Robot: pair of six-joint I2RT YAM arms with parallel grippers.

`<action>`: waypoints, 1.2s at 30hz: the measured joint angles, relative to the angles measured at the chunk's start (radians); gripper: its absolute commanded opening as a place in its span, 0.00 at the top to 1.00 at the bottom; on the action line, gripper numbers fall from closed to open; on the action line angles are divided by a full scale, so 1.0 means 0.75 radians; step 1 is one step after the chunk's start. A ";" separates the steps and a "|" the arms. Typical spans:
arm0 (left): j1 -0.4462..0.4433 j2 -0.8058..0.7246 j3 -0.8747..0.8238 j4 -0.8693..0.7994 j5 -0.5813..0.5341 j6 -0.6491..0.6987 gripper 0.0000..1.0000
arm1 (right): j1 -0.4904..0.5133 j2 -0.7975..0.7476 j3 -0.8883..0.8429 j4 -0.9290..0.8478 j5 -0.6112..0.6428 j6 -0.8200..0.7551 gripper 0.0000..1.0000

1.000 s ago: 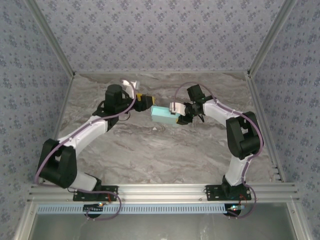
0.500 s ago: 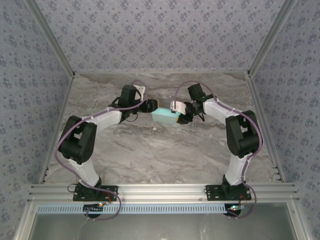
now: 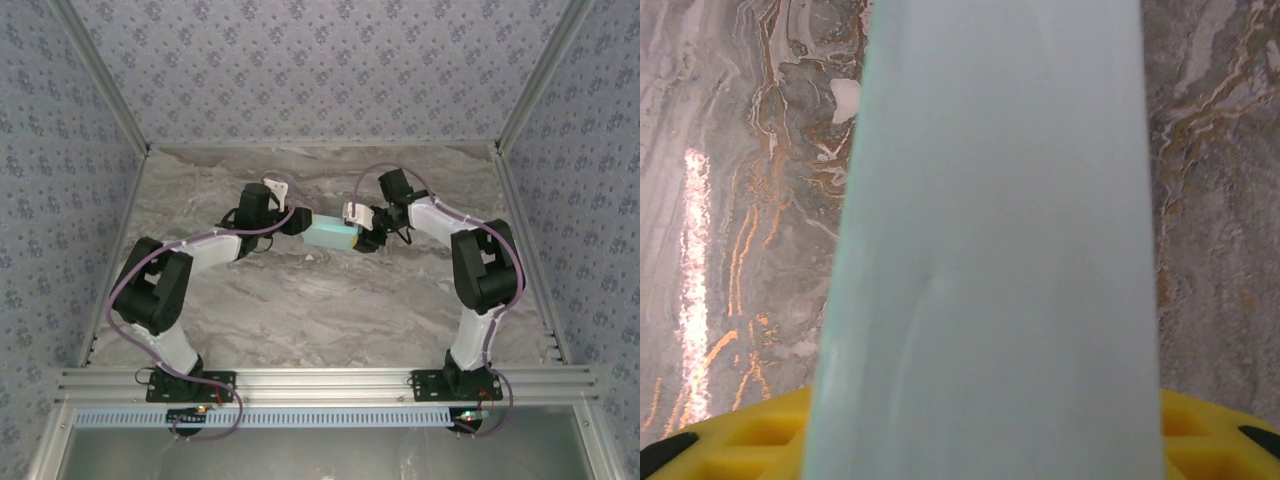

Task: Fold the paper box

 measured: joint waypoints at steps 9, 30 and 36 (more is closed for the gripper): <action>-0.017 -0.001 -0.019 0.047 -0.112 0.068 0.41 | -0.064 -0.226 -0.078 0.058 -0.192 0.055 0.33; -0.062 0.000 -0.019 0.034 -0.142 0.107 0.40 | -0.085 -0.121 -0.171 0.511 -0.241 0.338 0.46; -0.061 0.000 -0.018 0.034 -0.145 0.117 0.39 | -0.073 -0.161 -0.118 0.334 -0.168 0.112 0.44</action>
